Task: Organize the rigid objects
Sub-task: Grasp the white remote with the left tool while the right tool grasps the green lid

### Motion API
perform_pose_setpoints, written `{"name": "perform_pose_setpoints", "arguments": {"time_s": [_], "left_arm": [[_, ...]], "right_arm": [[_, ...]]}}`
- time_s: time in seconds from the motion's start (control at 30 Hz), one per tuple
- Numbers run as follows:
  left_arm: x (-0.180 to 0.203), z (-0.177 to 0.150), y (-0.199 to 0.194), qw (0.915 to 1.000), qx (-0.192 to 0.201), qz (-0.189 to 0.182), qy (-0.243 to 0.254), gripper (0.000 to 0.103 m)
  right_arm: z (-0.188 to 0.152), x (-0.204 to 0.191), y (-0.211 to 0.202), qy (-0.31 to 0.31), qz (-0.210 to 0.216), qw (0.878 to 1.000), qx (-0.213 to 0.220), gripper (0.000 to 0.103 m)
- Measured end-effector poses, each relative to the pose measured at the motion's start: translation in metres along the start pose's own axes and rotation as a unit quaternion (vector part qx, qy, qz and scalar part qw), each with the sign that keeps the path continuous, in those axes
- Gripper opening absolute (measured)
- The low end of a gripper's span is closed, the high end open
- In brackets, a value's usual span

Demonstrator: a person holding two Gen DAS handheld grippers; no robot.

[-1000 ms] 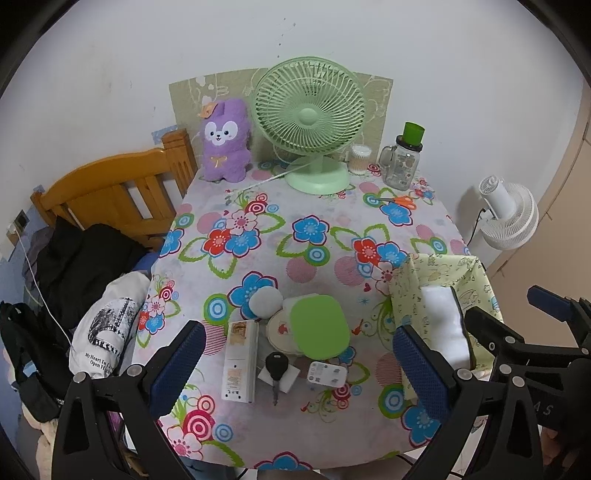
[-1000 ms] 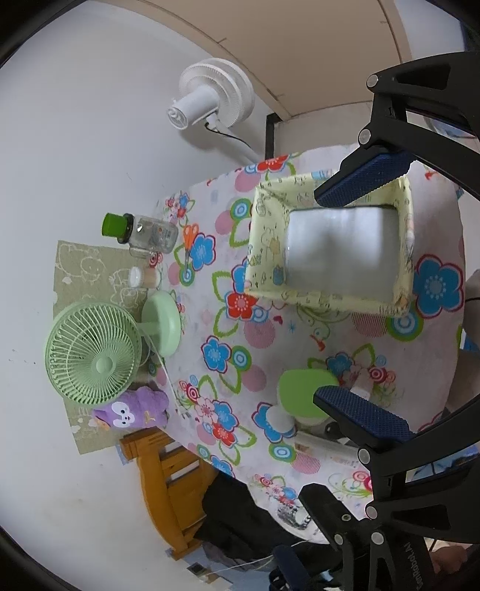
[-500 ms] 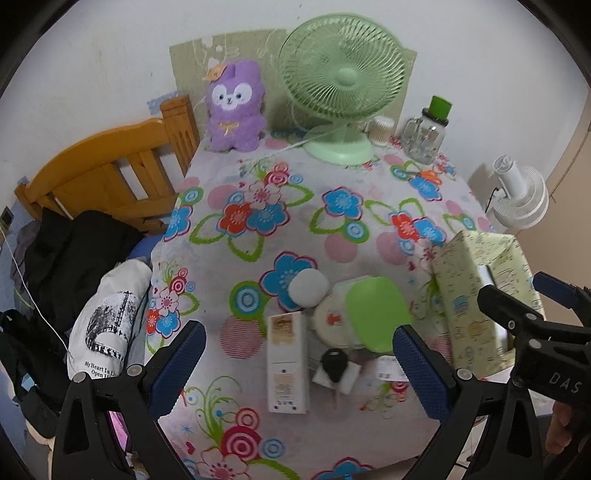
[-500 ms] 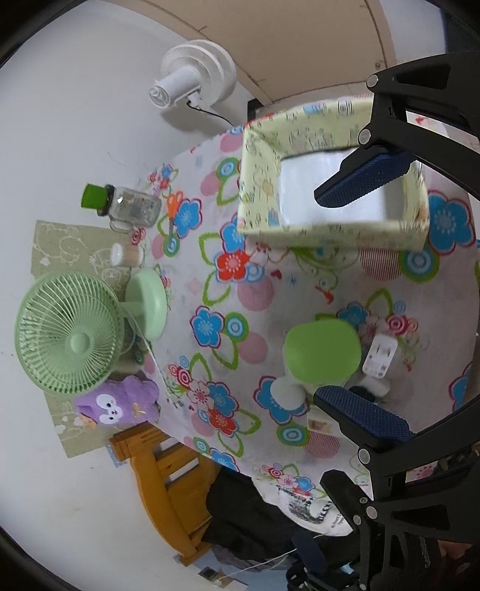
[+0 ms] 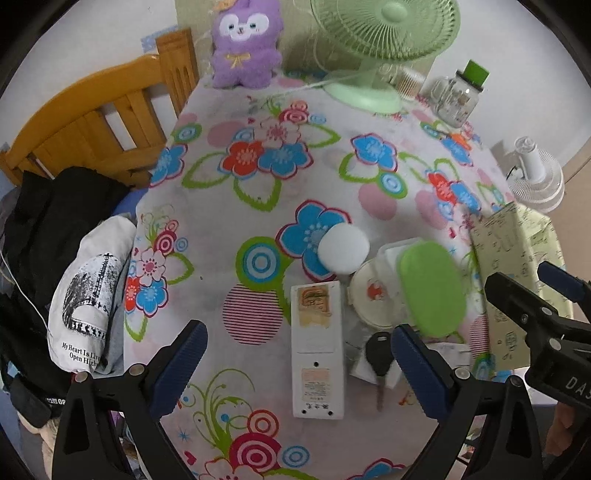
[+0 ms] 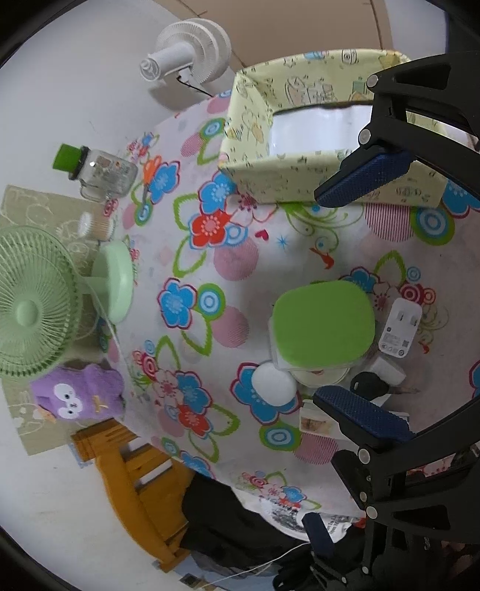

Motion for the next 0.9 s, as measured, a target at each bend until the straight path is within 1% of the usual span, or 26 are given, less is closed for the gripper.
{"name": "perform_pose_setpoints", "arguments": {"time_s": [0.17, 0.27, 0.33, 0.47, 0.53, 0.7, 0.77, 0.8, 0.9], "left_arm": [[-0.005, -0.003, 0.022, 0.9997, -0.022, -0.011, -0.002, 0.100], [-0.007, -0.007, 0.035, 0.9992, -0.036, -0.013, -0.005, 0.097], [-0.009, -0.011, 0.044, 0.9987, -0.049, -0.012, -0.007, 0.094], [-0.013, -0.019, 0.056, 0.9973, -0.067, -0.023, -0.018, 0.091], [-0.015, -0.021, 0.061, 0.9966, -0.075, -0.026, -0.025, 0.088], [-0.019, -0.024, 0.070, 0.9949, -0.092, -0.025, -0.032, 0.083], [-0.019, -0.025, 0.072, 0.9942, -0.097, -0.029, -0.036, 0.082], [-0.018, -0.025, 0.072, 0.9941, -0.096, -0.032, -0.037, 0.082], [-0.019, -0.026, 0.072, 0.9940, -0.096, -0.034, -0.039, 0.082]], "right_arm": [[-0.002, -0.009, 0.019, -0.009, -0.003, 1.000, -0.018, 0.098], [-0.003, -0.014, 0.029, -0.021, -0.002, 0.999, -0.028, 0.098], [-0.004, -0.018, 0.035, -0.032, -0.003, 0.999, -0.035, 0.098], [-0.006, -0.022, 0.048, -0.046, -0.003, 0.998, -0.050, 0.098], [-0.008, -0.024, 0.053, -0.052, -0.003, 0.997, -0.058, 0.098], [-0.011, -0.030, 0.064, -0.072, -0.003, 0.995, -0.071, 0.098], [-0.012, -0.031, 0.067, -0.077, -0.006, 0.994, -0.075, 0.097], [-0.013, -0.032, 0.069, -0.079, -0.002, 0.994, -0.080, 0.094], [-0.014, -0.034, 0.073, -0.071, 0.010, 0.993, -0.090, 0.091]]}}
Point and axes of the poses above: each gripper's, at about its wrist camera, not at the fingertips, and y roughly the way its jaws point, x to its right, z to its top, the point moved 6 cm from there along y, roughly the way its jaws point, and after that the axes turned 12 degrees about -z, right-handed, at the moved point
